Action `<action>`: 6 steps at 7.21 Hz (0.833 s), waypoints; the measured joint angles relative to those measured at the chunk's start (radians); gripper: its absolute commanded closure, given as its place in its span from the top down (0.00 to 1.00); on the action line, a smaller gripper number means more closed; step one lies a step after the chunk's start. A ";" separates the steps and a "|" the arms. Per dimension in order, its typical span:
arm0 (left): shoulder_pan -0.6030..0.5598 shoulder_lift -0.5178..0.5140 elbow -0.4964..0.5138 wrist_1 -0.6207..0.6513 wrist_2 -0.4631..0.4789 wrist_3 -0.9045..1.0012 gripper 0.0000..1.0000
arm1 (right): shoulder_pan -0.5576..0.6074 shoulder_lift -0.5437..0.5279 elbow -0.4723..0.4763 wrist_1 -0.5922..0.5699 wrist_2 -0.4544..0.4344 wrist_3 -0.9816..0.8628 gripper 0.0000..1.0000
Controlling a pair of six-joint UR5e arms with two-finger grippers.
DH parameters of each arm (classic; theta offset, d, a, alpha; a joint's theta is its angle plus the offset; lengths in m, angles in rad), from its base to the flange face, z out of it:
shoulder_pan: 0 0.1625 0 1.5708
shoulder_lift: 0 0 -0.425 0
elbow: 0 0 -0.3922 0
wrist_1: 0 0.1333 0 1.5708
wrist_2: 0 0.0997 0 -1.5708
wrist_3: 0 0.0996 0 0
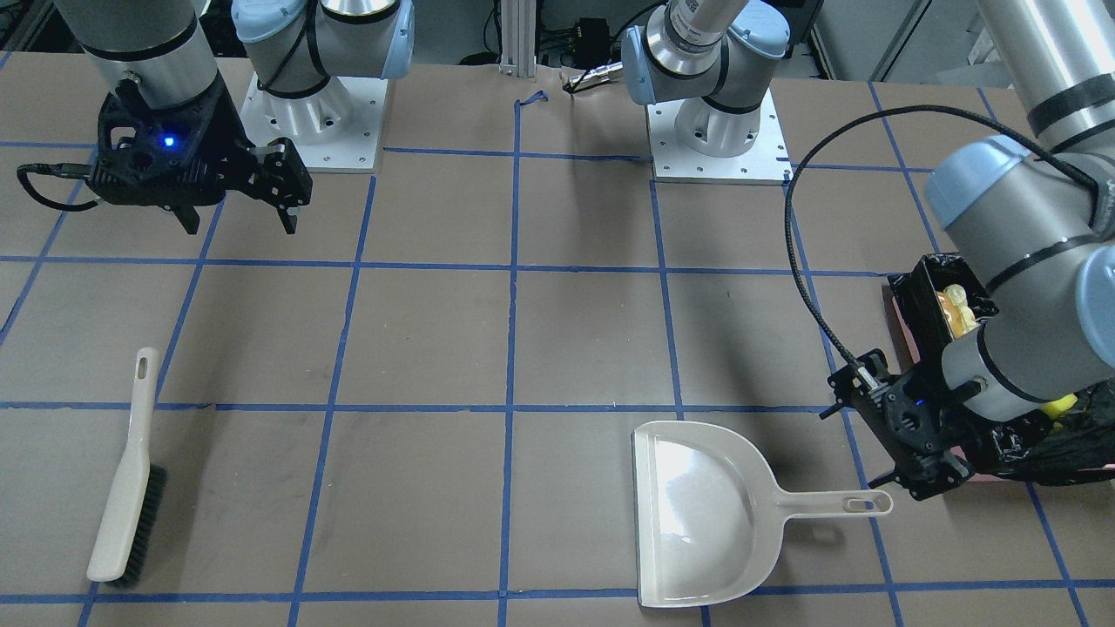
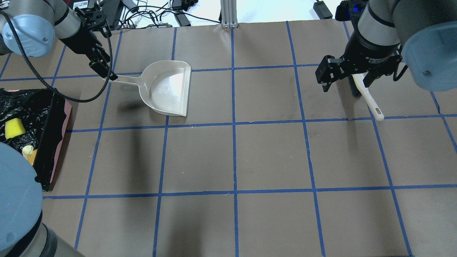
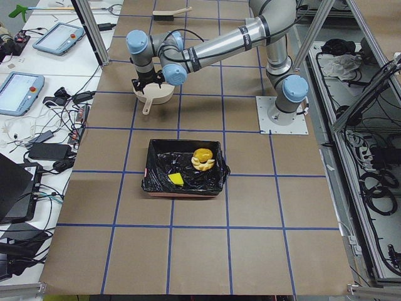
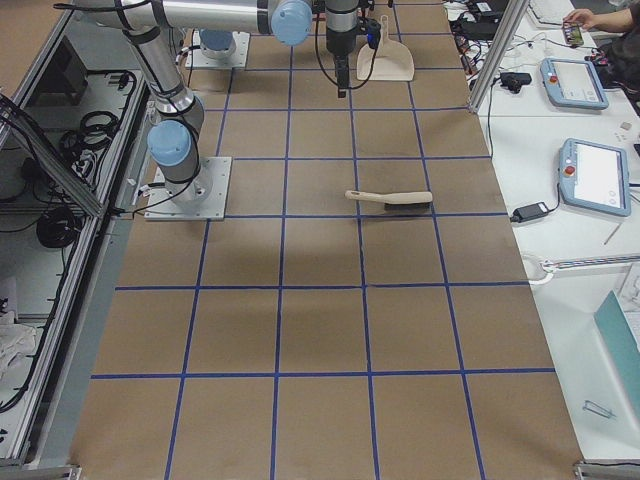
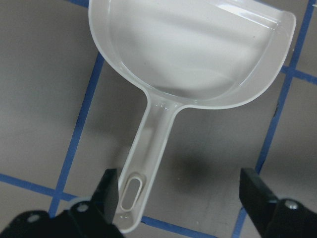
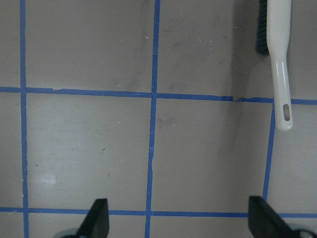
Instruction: Sweep and dump trash into bin
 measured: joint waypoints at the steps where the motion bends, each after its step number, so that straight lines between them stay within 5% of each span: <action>1: -0.031 0.051 -0.002 -0.032 0.011 -0.156 1.00 | 0.000 -0.001 0.001 0.001 0.001 -0.001 1.00; 4: -0.099 0.200 -0.009 -0.111 0.033 -0.628 1.00 | 0.001 -0.004 0.001 0.004 0.003 -0.001 1.00; 6: -0.175 0.268 -0.032 -0.145 0.151 -0.937 1.00 | 0.001 -0.001 0.001 0.004 0.011 -0.001 1.00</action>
